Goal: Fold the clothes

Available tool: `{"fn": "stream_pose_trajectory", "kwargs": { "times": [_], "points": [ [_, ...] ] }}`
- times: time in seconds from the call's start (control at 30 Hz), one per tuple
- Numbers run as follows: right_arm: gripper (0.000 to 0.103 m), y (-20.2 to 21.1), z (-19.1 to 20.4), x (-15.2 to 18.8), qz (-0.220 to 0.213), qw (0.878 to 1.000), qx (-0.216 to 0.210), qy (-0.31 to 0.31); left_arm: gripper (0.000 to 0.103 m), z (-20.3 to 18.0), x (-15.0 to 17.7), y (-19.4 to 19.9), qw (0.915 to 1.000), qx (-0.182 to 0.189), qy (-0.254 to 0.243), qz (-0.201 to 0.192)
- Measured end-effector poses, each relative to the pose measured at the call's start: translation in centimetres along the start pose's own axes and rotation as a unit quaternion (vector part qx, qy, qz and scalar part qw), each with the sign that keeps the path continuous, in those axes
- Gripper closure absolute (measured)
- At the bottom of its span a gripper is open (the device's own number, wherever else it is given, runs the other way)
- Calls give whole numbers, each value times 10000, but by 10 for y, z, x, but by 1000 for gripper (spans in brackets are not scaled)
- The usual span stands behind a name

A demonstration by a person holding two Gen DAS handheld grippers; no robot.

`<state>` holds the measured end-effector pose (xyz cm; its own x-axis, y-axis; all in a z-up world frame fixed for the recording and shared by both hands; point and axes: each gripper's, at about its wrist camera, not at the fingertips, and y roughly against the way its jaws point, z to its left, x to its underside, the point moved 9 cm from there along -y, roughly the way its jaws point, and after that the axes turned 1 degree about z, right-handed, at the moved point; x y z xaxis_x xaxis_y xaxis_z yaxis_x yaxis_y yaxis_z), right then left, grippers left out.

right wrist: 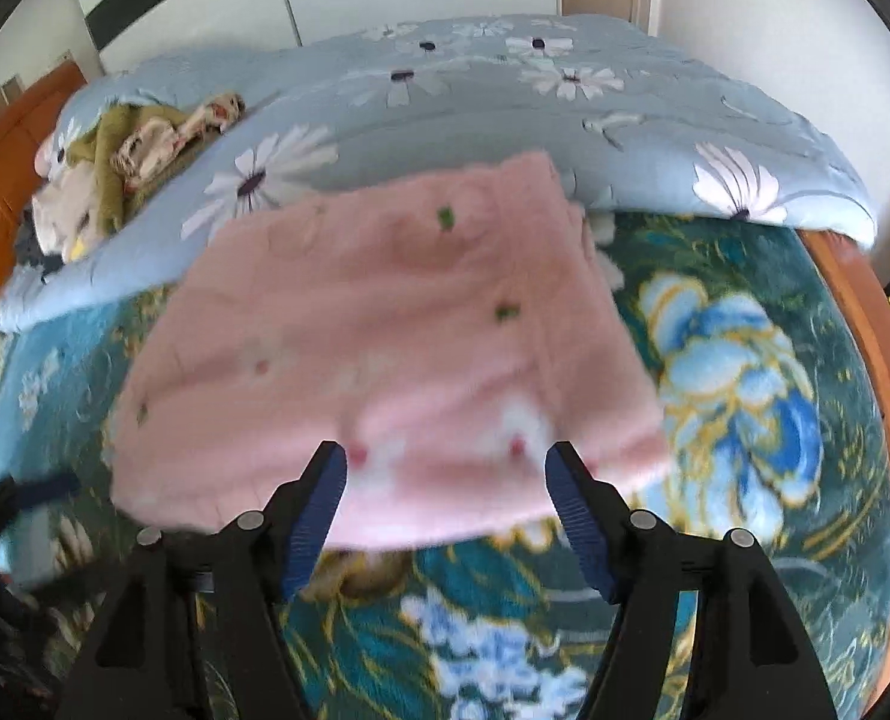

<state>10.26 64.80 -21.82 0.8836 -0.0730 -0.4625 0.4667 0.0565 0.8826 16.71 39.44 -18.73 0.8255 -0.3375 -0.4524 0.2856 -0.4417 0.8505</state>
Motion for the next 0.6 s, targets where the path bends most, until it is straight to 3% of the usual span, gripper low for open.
{"fn": "stream_pose_trajectory", "kwargs": {
  "times": [0.1,0.33,0.43,0.6],
  "points": [
    [33,-9,-2,23,186,9997,124,11,0,-4,4,-1,9999,-22,-133,85],
    [30,-31,-14,52,362,9979,527,22,0,1,0,7,9953,-860,-375,-258],
    [29,-37,-18,58,366,9971,665,-2,0,4,-1,6,9961,-821,-239,-237],
    [17,-44,-21,64,403,9966,713,27,0,5,8,-5,9935,-1076,-379,-49]
  ]
}}
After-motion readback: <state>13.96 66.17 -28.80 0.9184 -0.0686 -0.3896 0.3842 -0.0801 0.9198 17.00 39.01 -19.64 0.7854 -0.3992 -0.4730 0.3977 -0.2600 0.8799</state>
